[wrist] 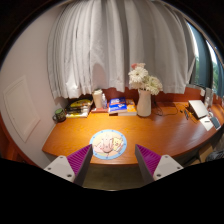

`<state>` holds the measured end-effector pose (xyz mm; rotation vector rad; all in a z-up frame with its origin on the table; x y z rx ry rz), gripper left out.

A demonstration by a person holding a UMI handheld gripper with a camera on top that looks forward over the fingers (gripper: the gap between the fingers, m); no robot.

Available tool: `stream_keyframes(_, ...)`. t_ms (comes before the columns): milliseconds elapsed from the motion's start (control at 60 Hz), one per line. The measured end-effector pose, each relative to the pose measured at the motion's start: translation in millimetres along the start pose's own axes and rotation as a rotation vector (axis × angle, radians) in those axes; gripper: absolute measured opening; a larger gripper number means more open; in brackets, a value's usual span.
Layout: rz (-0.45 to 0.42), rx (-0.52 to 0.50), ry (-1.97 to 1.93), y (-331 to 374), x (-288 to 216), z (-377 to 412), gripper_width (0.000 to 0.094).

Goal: Arrange mouse

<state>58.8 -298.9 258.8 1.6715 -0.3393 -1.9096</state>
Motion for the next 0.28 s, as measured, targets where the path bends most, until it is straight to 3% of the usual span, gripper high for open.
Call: stream_keyframes(283,-0.005,-0.006,0.02,9.3,3.2,1.7,0.0848)
Point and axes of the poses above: the point between the fingertips, and its own axes, seen from behind it with the camera up: z to the left, x down, y backward, against the way the camera looks, the point moved 5 cm from there along y, backward, against the way the camera looks, and after that the axes turned 11 degrees about -x, right-handed, at the moved point
